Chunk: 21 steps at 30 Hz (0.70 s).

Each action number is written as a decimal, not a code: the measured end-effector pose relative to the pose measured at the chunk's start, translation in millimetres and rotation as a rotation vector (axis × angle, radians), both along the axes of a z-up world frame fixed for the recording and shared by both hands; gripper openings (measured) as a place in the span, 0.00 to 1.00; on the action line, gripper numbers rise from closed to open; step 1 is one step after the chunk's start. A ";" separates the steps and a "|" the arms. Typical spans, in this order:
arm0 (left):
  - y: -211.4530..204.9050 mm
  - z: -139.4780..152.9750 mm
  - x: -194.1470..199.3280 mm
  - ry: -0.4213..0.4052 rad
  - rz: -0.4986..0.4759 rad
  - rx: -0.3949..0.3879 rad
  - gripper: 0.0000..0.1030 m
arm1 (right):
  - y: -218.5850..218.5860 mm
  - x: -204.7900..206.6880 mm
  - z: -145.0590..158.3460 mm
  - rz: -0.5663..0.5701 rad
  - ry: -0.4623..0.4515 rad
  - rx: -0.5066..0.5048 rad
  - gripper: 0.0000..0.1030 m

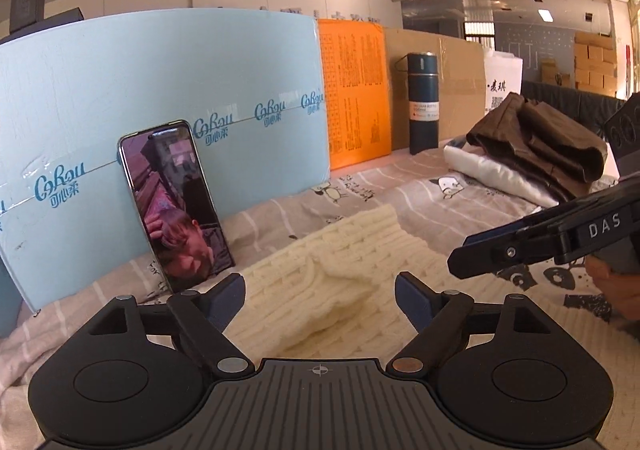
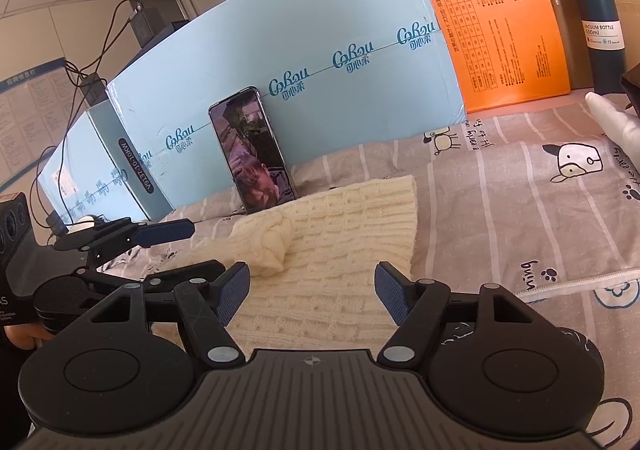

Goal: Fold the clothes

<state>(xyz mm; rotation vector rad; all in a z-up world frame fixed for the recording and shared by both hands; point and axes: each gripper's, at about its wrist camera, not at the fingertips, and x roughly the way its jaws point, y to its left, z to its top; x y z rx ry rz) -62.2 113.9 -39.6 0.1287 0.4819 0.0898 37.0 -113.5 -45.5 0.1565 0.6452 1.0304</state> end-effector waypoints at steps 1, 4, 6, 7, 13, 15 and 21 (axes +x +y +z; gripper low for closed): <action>1.9 0.4 2.4 -0.001 0.032 0.006 0.84 | 0.1 0.0 -0.2 0.000 0.001 -0.001 0.65; 8.6 -0.9 10.5 0.015 0.125 0.026 0.84 | 0.2 0.0 -0.6 -0.001 0.003 -0.002 0.65; 15.3 -11.3 18.0 0.094 0.164 0.051 0.84 | 0.0 -0.3 -0.9 -0.001 0.003 -0.002 0.65; 16.5 -16.7 20.6 0.128 0.162 0.059 0.84 | 0.1 0.0 -1.1 -0.001 0.004 -0.002 0.65; 31.2 -5.9 9.6 0.082 0.186 -0.026 0.84 | 1.1 1.7 -2.5 0.000 0.011 -0.003 0.66; 34.8 10.1 -5.5 0.026 0.207 -0.059 0.84 | 1.4 2.3 -2.9 0.000 0.014 -0.003 0.66; 40.2 45.4 -97.5 -0.164 0.343 -0.204 0.92 | -0.9 -0.6 -1.2 0.019 0.002 0.048 0.68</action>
